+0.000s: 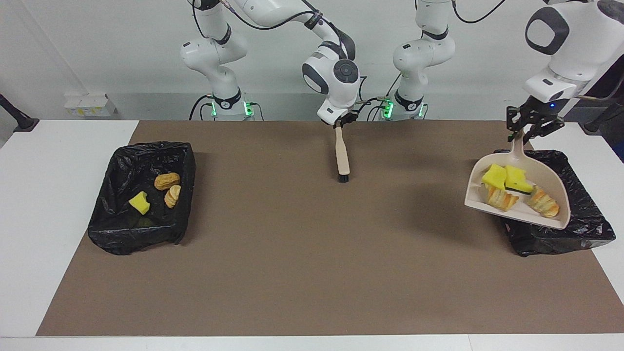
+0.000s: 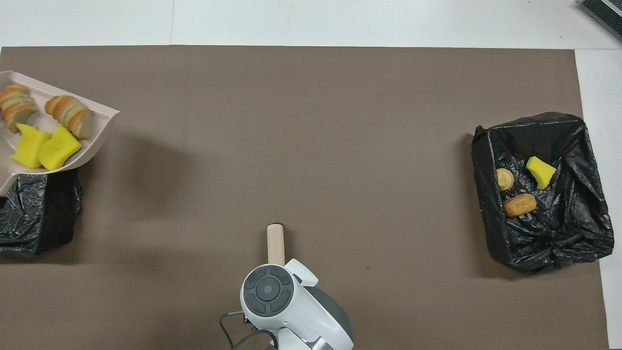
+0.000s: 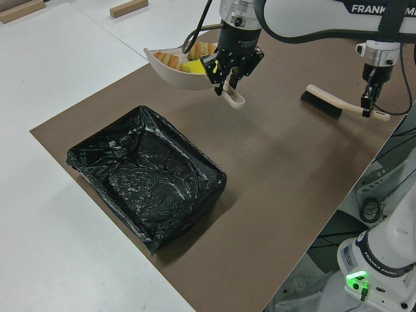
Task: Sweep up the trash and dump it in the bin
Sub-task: 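Carry the dustpan to the bin while the right gripper lowers the brush, then release the brush on the table and withdraw the right gripper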
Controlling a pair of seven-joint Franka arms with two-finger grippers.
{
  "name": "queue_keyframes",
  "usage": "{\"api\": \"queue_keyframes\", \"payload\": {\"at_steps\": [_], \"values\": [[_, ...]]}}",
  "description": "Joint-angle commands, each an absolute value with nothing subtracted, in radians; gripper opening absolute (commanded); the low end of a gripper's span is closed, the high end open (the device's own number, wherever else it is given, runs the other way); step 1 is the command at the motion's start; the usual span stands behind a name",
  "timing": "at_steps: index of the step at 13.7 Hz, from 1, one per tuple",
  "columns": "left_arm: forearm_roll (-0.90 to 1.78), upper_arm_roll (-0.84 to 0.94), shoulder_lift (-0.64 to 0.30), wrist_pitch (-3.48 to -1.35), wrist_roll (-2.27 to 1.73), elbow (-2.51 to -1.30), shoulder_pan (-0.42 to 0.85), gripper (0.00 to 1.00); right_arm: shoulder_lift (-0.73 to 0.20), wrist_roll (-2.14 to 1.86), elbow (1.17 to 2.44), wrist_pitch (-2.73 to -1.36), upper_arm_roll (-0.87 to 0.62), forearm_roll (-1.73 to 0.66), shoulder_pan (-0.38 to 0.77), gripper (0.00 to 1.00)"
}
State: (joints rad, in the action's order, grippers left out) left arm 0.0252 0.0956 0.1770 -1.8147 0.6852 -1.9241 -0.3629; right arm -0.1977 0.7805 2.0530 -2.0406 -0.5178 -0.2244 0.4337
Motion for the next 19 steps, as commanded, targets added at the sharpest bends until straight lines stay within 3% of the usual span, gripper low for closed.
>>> {"api": "queue_keyframes", "payload": {"at_steps": [1,3,5,7,8,13,15,18,19], "values": [[-0.016,0.103,0.117,-1.792,0.779,-1.819,-0.446,0.00,-0.207,0.750,2.037,-2.023,-0.518,-0.249,0.426,0.00],[-0.096,0.101,0.074,-1.802,0.886,-1.764,-0.507,0.00,-0.207,0.749,2.037,-2.029,-0.518,-0.249,0.425,0.05],[-0.113,0.101,0.043,-1.839,1.004,-1.741,-0.573,0.00,-0.207,0.750,2.036,-2.031,-0.518,-0.249,0.425,0.25],[-0.181,0.101,0.002,-1.914,1.112,-1.727,-0.601,0.00,-0.212,0.750,2.025,-2.026,-0.518,-0.247,0.417,0.33],[-0.233,0.101,-0.020,-1.934,1.139,-1.712,-0.604,0.00,-0.224,0.749,2.011,-2.026,-0.517,-0.242,0.416,0.50],[-0.421,0.091,-0.057,-2.005,1.368,-1.715,-0.629,0.00,-0.250,0.765,1.930,-2.025,-0.508,-0.224,0.399,0.67],[-0.480,0.091,-0.054,-2.003,1.406,-1.717,-0.630,0.00,-0.223,0.753,1.921,-2.026,-0.508,-0.174,0.338,0.74],[-0.628,0.095,-0.052,-2.019,1.448,-1.736,-0.605,0.00,-0.117,0.750,1.924,-2.020,-0.509,-0.140,0.201,1.00],[-0.649,0.094,-0.057,-2.040,1.448,-1.736,-0.577,0.00,-0.085,0.749,1.924,-2.013,-0.508,-0.137,0.152,1.00]]}}
